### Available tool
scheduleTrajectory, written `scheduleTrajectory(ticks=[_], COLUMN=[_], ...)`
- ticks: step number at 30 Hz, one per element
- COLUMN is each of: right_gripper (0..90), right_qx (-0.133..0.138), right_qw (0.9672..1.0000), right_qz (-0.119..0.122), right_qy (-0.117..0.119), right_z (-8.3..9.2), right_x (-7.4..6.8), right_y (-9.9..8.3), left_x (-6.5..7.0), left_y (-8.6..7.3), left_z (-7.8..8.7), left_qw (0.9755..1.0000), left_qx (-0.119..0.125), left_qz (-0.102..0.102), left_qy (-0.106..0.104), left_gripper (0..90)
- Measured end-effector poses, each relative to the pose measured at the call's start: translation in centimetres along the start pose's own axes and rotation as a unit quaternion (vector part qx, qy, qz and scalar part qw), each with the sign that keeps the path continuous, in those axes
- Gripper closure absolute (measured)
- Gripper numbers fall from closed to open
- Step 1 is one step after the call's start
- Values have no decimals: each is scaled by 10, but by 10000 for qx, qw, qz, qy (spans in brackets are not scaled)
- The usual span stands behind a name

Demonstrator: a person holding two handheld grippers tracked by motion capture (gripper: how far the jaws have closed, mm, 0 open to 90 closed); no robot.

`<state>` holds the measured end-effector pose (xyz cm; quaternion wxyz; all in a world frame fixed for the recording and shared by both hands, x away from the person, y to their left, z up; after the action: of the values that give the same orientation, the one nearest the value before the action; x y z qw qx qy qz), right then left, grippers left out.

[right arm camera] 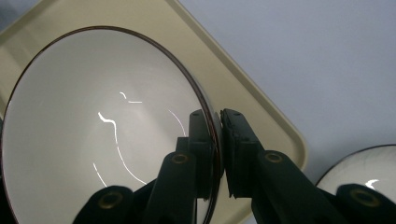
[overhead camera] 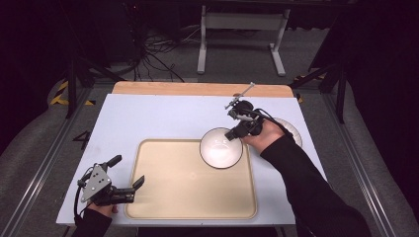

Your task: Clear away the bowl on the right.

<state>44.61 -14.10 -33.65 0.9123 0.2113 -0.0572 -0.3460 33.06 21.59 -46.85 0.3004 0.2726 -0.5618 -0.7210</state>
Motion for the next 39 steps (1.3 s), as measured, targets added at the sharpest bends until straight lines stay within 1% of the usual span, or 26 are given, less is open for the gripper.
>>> scheduleTrajectory(ticks=[1, 5, 11, 16, 20, 25, 29, 30, 31, 39], right_gripper=[830, 830, 829, 830, 829, 830, 829, 829, 829, 829], right_qx=[0, -8, -37, -15, -43, -3, -51, -60, -68, -193], right_qw=[10000, 9998, 9991, 9987, 9980, 9972, 9966, 9965, 9963, 9956], right_qz=[0, 132, 350, 405, 516, 551, 580, 595, 603, 536], right_qy=[0, 115, 217, 323, 369, 504, 586, 588, 608, 741], right_z=[0, -3, -10, -14, -17, -20, -24, -26, -28, -45], right_x=[0, -10, -24, -33, -41, -50, -55, -55, -56, -57], right_y=[0, 5, 14, 19, 23, 27, 28, 28, 28, 27], left_x=[0, 0, 0, 0, 0, 0, 0, 0, 0, 0], left_y=[0, 0, 0, 0, 0, 0, 0, 0, 0, 0], left_z=[0, 0, 0, 0, 0, 0, 0, 0, 0, 0], left_qw=[10000, 10000, 10000, 10000, 10000, 10000, 10000, 10000, 10000, 10000], left_qx=[0, -4, 0, 11, 5, 5, 6, 3, 1, 9], left_qz=[0, -6, -14, -12, -22, -15, -8, -33, -14, -14], left_qy=[0, -2, -2, -13, -3, -10, -9, -7, -17, -16], left_gripper=[2, 1, 1, 1, 1, 1, 1, 1, 1, 1])
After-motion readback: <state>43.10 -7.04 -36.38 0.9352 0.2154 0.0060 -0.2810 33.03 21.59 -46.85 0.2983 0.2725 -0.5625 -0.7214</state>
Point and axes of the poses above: each handheld gripper's, and its own axes: z roughly backward along the jaws, y roughly out of its top, x roughly to its right, the point moved 4 cm from there along -z, roughly forward along the jaws, and after that the axes turned 2 degrees about -y, right-handed, at the moved point
